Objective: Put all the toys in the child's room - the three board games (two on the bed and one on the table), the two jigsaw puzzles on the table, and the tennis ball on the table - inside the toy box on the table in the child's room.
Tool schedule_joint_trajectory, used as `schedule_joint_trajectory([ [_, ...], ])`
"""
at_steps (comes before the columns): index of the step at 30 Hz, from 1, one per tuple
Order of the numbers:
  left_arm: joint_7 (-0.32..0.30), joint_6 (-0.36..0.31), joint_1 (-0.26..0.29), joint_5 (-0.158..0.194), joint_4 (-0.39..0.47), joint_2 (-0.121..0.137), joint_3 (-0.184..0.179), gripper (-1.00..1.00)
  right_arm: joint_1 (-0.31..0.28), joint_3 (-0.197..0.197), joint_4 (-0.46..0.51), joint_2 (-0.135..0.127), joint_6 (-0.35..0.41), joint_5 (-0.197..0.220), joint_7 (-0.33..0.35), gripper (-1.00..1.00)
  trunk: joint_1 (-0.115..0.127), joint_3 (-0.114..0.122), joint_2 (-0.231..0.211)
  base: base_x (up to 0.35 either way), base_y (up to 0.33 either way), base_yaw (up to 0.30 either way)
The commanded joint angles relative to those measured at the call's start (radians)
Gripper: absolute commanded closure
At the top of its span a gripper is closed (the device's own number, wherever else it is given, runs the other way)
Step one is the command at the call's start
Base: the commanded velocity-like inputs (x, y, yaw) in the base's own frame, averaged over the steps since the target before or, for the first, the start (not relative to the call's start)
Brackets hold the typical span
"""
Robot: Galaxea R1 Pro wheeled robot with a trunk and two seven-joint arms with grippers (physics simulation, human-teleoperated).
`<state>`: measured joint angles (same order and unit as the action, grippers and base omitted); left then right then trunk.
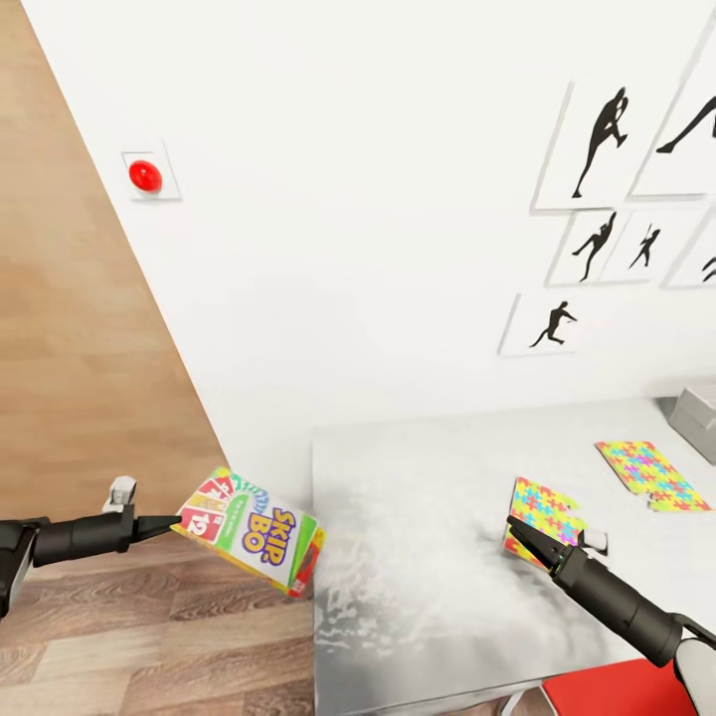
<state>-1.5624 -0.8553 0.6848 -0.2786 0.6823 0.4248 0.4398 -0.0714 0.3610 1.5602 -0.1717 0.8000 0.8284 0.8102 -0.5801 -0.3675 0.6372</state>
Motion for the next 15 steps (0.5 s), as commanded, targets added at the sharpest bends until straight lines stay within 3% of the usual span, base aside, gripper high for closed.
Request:
schedule_joint_trajectory([
  [1,-0.008,-0.01,0.001,-0.009,0.001,0.002,0.004,1.0,-0.001,0.001,0.0,0.0,0.005,0.002,0.001,-1.0,0.004,0.002,-0.006,0.0,0.0,0.0],
  [15,-0.008,-0.011,0.001,-0.009,0.001,0.014,0.005,1.0,-0.001,-0.003,-0.005,0.003,0.004,0.003,0.002,-1.0,0.057,0.046,-0.104,0.0,0.0,0.0],
])
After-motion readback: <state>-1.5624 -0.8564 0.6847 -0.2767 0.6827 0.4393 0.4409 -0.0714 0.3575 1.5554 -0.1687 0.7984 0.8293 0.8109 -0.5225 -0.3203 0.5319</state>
